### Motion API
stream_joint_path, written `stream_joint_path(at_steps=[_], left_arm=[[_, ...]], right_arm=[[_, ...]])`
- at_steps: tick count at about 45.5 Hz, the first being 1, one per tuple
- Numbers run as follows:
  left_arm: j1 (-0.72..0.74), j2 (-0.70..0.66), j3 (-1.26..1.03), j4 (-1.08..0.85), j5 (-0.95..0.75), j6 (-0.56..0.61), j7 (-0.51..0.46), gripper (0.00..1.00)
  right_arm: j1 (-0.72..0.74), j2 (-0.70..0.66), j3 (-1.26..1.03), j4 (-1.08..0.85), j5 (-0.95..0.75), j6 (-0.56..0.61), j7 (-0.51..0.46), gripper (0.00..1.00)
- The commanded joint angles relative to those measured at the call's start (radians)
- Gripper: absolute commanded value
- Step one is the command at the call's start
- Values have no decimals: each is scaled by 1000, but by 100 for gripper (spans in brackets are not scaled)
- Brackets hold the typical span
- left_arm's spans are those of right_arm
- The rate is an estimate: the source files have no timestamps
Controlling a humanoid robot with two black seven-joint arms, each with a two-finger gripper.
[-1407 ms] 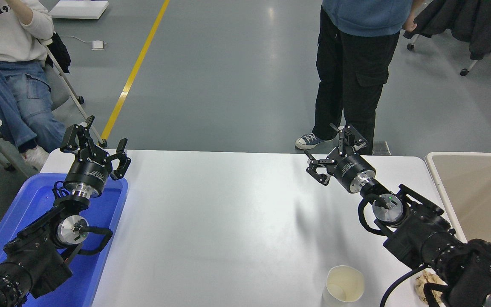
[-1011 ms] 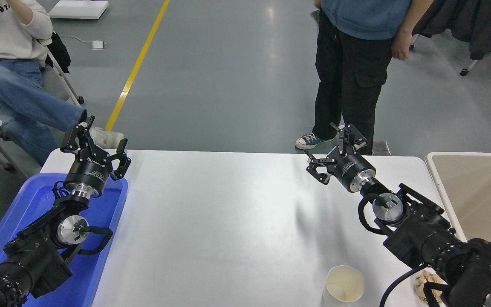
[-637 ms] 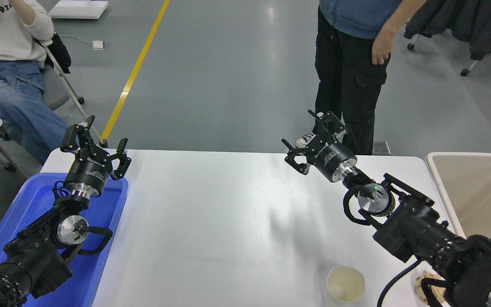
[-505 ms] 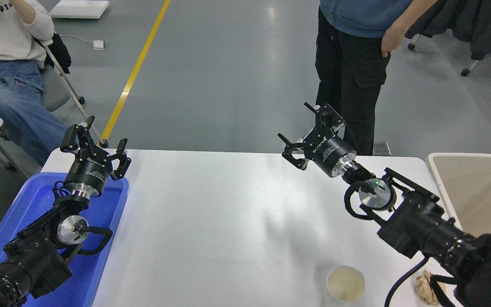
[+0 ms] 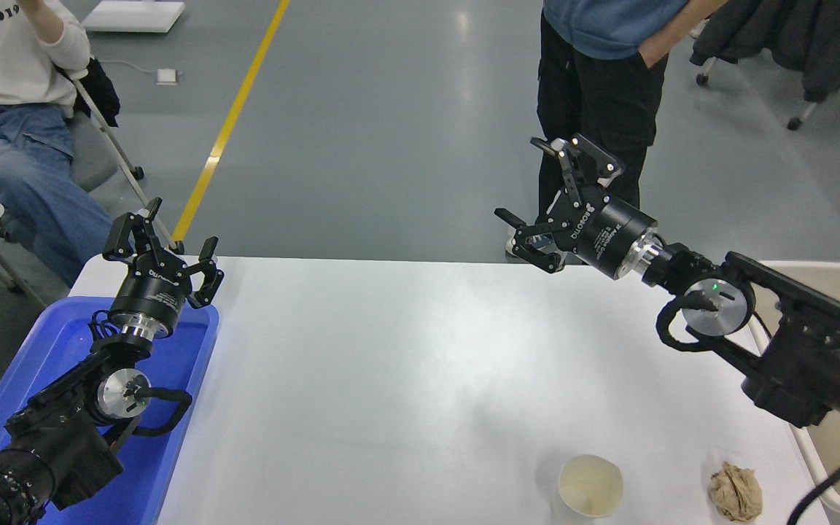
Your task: Dispose of the paper cup in the dustbin
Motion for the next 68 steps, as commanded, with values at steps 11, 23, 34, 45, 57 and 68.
stream_joint_path(at_steps=[11, 23, 34, 45, 57, 68], left_arm=[[0, 0, 0, 0, 0, 0, 0, 100], [0, 2, -2, 0, 0, 0, 0, 100], [2, 2, -2, -2, 0, 0, 0, 100], [2, 3, -3, -2, 0, 0, 0, 100], [2, 3, -2, 0, 0, 0, 0, 100], [2, 3, -2, -2, 0, 0, 0, 100]], right_arm=[[156, -334, -331, 252, -361, -18, 0, 100], [301, -493, -515, 364, -594, -11, 0, 100], [331, -582, -645, 447, -827, -11, 3, 100], [266, -645, -656, 567, -832, -11, 5, 100], [190, -642, -656, 571, -863, -47, 5, 100], [162, -587, -655, 542, -926, -127, -3, 100]])
